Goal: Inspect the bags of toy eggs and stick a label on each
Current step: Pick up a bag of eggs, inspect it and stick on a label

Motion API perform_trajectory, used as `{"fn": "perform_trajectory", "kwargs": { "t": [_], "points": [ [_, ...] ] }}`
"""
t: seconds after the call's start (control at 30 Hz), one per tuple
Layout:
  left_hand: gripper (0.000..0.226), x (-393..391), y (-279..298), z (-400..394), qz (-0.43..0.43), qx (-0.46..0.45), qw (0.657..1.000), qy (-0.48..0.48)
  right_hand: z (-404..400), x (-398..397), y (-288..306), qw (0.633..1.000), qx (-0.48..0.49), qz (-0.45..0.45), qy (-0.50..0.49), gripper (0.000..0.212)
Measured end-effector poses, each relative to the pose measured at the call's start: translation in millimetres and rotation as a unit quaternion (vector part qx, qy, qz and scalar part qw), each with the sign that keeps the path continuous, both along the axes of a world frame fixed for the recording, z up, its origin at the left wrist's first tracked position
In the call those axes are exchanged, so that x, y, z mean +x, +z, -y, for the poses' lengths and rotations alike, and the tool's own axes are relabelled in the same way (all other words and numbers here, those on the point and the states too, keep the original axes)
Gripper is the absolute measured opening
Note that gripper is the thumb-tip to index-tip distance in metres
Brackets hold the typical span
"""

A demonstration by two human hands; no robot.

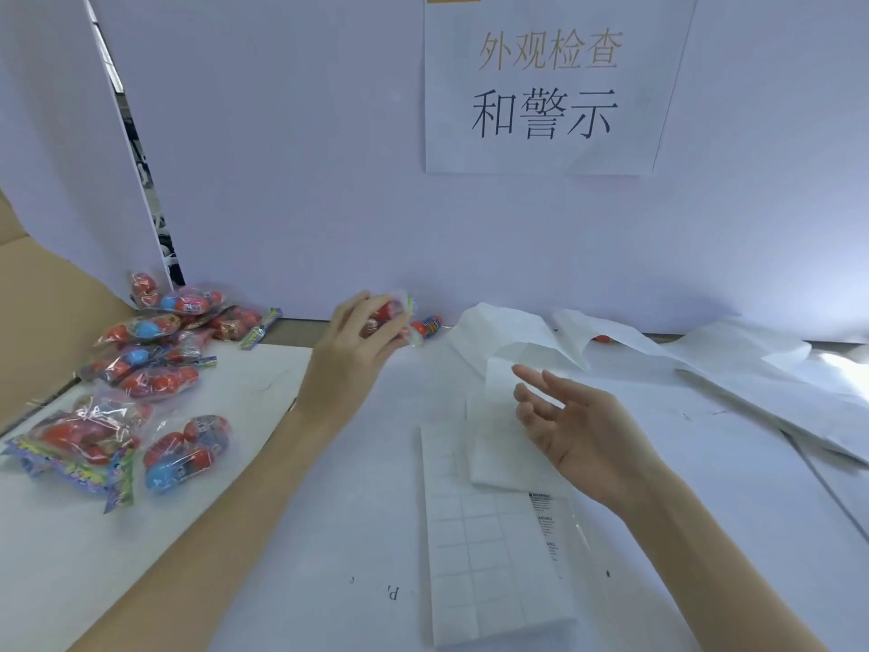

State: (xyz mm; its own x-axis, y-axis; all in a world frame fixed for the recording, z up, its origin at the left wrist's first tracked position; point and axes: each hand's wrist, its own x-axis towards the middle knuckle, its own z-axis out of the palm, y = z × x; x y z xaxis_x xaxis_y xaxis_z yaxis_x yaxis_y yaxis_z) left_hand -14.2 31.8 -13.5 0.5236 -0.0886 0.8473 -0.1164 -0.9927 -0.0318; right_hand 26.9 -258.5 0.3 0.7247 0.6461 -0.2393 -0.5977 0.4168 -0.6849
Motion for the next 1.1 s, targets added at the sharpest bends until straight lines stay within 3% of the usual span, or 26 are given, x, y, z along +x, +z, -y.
{"fn": "perform_trajectory", "kwargs": {
  "t": [0.1, 0.17, 0.27, 0.37, 0.43, 0.57, 0.67, 0.83, 0.97, 1.1],
  "points": [
    [0.028, -6.8, 15.4, 58.2, -0.068, -0.092, 0.979, -0.166, -0.2, -1.2, -1.0, 1.0, 0.029, -0.011, 0.005, 0.052],
    [0.036, -12.1, 22.6, 88.8, -0.136, -0.106, 0.955, -0.243, -2.4, -2.5, -0.1, 0.999, 0.017, 0.03, 0.008, 0.058],
    [0.057, -21.2, 18.1, 119.4, -0.201, -0.122, 0.935, -0.265, -6.0, -5.2, 2.0, 0.993, -0.034, 0.112, -0.009, 0.05],
    [0.074, -31.5, 10.1, 129.8, -0.219, -0.262, 0.889, -0.305, -2.6, -4.5, 1.0, 0.978, -0.077, 0.188, -0.049, 0.048],
    [0.068, -34.2, 10.0, 131.7, -0.183, -0.393, 0.847, -0.307, -1.9, -5.4, 1.6, 0.965, -0.109, 0.234, -0.055, 0.044],
    [0.033, -28.8, 9.1, 132.3, -0.144, -0.593, 0.761, -0.221, -6.2, -9.8, 3.7, 0.955, -0.142, 0.252, -0.06, 0.039],
    [0.013, -22.5, 3.8, 124.7, -0.167, -0.654, 0.71, -0.2, -6.4, -13.3, 3.4, 0.951, -0.17, 0.249, -0.074, 0.044],
    [0.014, -20.7, 7.4, 116.5, -0.191, -0.731, 0.607, -0.244, -7.0, -12.5, 4.3, 0.943, -0.173, 0.238, -0.154, 0.031],
    [0.013, -20.4, 11.8, 117.5, -0.185, -0.741, 0.596, -0.247, -5.2, -13.9, 4.1, 0.961, -0.127, 0.191, -0.154, 0.03],
    [0.011, -21.4, 12.9, 114.4, -0.182, -0.705, 0.65, -0.217, -7.5, -14.4, 5.1, 0.942, -0.185, 0.24, -0.147, 0.02]
  ]
}}
